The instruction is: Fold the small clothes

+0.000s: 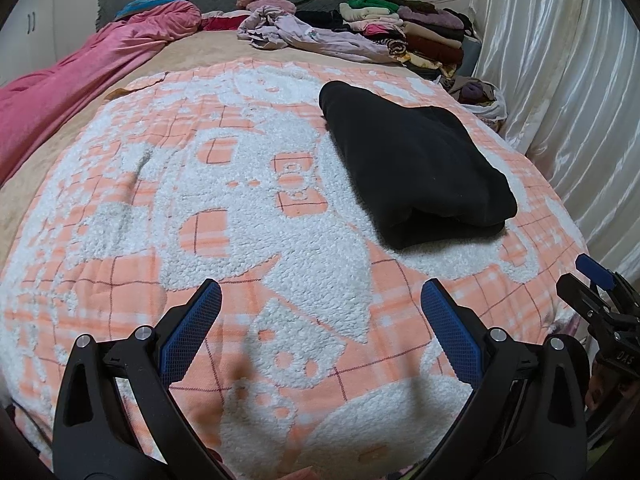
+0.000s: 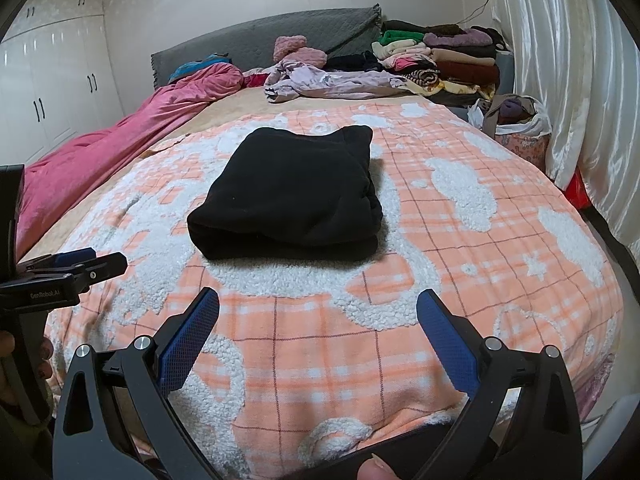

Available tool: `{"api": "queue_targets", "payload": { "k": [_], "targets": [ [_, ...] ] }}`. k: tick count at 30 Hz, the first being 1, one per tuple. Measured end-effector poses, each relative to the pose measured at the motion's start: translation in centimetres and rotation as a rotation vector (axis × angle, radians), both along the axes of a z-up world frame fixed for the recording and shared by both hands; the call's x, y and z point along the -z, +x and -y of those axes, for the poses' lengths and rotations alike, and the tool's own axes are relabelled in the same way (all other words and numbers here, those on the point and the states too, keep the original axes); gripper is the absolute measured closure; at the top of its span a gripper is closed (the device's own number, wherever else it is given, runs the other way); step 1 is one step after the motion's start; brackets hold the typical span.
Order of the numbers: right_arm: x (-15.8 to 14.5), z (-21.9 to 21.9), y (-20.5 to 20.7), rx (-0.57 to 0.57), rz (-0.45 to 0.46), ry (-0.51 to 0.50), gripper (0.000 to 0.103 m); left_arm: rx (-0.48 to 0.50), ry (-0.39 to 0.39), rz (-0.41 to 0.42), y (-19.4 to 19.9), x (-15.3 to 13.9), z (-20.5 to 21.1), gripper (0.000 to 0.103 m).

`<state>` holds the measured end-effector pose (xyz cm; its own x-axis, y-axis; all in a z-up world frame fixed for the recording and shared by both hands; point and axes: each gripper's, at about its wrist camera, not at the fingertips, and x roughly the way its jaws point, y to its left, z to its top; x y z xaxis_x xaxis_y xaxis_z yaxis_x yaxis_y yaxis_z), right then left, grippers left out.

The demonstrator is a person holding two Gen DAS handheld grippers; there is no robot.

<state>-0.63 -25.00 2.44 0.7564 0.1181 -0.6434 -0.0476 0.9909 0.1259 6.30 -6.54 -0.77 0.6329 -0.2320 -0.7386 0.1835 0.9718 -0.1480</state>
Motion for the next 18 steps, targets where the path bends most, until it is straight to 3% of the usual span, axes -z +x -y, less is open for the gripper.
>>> {"api": "queue_targets", "payload": {
  "k": [18],
  "targets": [
    [-0.01,0.05,-0.06,0.002,-0.001,-0.005,0.004,0.005,-0.002,0.002,0.01,0.0,-0.02,0.009]
  ]
}}
